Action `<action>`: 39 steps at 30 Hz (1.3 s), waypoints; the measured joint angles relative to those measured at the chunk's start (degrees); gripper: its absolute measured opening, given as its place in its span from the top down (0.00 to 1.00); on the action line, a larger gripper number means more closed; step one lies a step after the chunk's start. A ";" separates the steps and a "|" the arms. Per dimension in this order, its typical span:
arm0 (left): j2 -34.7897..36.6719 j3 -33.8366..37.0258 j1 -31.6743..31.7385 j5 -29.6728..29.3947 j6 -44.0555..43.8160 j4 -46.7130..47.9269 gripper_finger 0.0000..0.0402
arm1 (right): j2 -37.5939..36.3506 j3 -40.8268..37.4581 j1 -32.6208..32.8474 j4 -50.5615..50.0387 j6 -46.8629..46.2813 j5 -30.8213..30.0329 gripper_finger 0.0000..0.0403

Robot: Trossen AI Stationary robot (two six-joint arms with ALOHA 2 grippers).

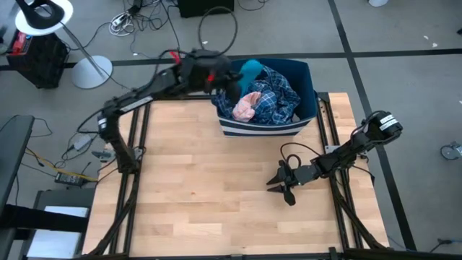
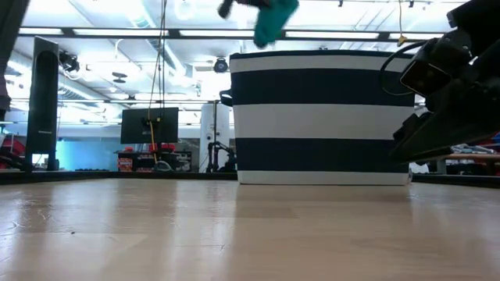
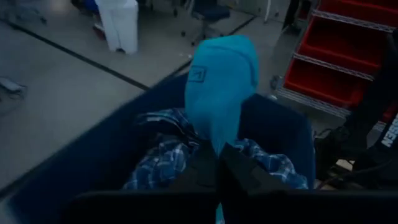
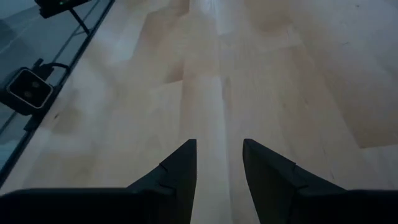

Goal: Sort clothes
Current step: Put the blue sock into the blue bin, then return to Home Position

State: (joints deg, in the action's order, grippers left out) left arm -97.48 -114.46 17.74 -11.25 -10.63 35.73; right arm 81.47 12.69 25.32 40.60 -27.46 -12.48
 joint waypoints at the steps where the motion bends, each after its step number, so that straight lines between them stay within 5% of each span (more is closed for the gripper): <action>1: -1.10 -0.08 1.06 1.90 -0.10 -0.87 0.99 | 0.00 0.00 0.16 0.19 -0.07 -0.02 0.67; 11: -14.05 -0.14 4.34 6.70 -6.65 2.14 0.92 | 0.00 0.00 1.95 0.39 -1.41 0.01 0.67; 17: -18.31 -0.14 5.25 7.50 -7.63 0.98 0.79 | 0.00 0.00 2.77 0.27 -1.39 0.01 0.67; 25: -17.12 -0.17 7.28 9.32 -5.18 0.30 0.67 | 0.00 0.00 2.76 -0.33 -1.36 -0.07 0.67; 39: -16.12 -12.27 2.05 13.75 -0.11 20.33 0.67 | 0.00 0.00 0.46 0.43 2.06 -4.48 0.67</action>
State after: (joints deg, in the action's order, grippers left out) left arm -113.60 -126.74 19.79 2.50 -10.74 56.05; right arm 81.47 12.69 25.79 41.04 -25.40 -16.96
